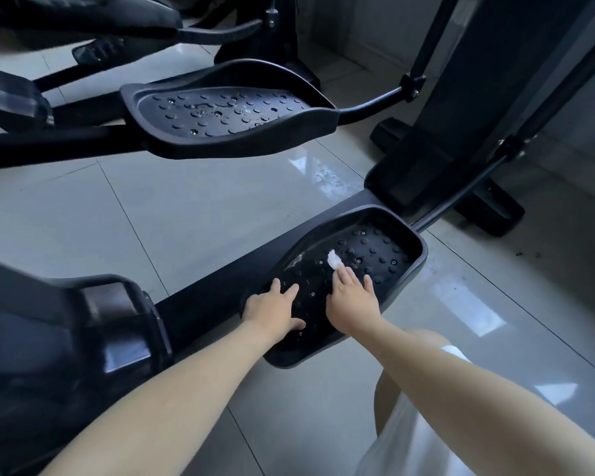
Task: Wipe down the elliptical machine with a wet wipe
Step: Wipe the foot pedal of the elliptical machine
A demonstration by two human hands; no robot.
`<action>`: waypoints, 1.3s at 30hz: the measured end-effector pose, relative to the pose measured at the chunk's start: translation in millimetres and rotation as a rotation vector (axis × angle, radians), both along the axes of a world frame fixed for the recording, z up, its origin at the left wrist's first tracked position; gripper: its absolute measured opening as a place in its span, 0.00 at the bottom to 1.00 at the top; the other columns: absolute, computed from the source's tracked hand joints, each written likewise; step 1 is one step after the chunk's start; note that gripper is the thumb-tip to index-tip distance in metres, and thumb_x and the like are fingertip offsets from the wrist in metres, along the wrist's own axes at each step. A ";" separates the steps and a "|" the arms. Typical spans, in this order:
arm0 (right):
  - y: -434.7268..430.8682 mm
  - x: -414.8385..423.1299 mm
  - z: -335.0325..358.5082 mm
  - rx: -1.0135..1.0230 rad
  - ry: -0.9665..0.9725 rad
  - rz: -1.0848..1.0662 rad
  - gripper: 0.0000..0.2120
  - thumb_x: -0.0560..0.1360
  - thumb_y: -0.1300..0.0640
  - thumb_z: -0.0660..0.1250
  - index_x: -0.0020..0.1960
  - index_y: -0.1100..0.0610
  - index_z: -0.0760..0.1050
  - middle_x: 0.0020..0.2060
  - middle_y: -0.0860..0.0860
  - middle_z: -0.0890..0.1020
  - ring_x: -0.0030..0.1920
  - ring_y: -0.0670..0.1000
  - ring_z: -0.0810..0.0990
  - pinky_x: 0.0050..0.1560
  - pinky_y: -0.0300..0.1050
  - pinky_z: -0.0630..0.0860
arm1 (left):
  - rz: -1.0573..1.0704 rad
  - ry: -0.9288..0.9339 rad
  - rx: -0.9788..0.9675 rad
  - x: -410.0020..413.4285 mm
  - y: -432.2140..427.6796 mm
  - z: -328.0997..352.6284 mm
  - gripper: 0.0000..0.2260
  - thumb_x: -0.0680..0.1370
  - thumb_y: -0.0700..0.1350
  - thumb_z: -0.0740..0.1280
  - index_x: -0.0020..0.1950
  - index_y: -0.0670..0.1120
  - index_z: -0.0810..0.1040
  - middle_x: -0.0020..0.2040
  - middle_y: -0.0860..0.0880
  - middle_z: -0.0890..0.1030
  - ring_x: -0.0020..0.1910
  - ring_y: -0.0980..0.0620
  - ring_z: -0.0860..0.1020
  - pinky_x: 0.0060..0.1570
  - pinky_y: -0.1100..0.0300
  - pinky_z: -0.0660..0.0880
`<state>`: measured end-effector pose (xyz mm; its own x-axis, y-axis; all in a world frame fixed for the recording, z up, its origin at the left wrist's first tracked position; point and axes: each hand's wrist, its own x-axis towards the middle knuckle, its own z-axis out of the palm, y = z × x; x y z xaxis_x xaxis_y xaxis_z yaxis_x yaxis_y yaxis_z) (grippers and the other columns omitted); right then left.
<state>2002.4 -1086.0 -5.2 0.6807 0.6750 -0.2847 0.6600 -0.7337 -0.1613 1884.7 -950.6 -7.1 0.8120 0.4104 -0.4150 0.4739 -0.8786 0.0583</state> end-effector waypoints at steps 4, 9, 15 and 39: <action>14.3 -25.8 -4.6 0.112 0.083 0.118 0.22 0.81 0.58 0.56 0.74 0.59 0.66 0.78 0.50 0.60 0.76 0.50 0.60 0.75 0.50 0.56 | -0.009 -0.038 0.014 1.3 2.0 -1.7 0.30 0.81 0.64 0.62 0.79 0.54 0.60 0.77 0.42 0.64 0.62 0.43 0.79 0.54 0.52 0.72; 17.1 -10.4 -12.4 -0.006 0.010 0.225 0.30 0.82 0.58 0.53 0.82 0.58 0.53 0.83 0.50 0.51 0.82 0.49 0.48 0.81 0.57 0.43 | 0.013 -0.122 0.034 5.8 11.4 -3.2 0.28 0.81 0.62 0.64 0.76 0.52 0.64 0.75 0.46 0.65 0.57 0.44 0.81 0.52 0.53 0.74; 28.8 40.8 2.2 -0.054 0.036 -0.073 0.33 0.81 0.60 0.53 0.83 0.62 0.45 0.83 0.53 0.44 0.82 0.53 0.42 0.80 0.60 0.41 | 0.010 -0.083 0.000 13.2 19.1 -4.1 0.37 0.80 0.63 0.64 0.83 0.54 0.51 0.84 0.46 0.46 0.59 0.47 0.81 0.50 0.56 0.73; 58.1 -0.9 -21.5 0.277 0.176 0.053 0.26 0.74 0.68 0.54 0.70 0.61 0.72 0.75 0.53 0.68 0.74 0.58 0.66 0.74 0.52 0.62 | 0.185 -0.170 -0.099 8.7 16.8 -12.7 0.42 0.80 0.61 0.66 0.84 0.47 0.45 0.84 0.51 0.45 0.62 0.43 0.78 0.62 0.54 0.71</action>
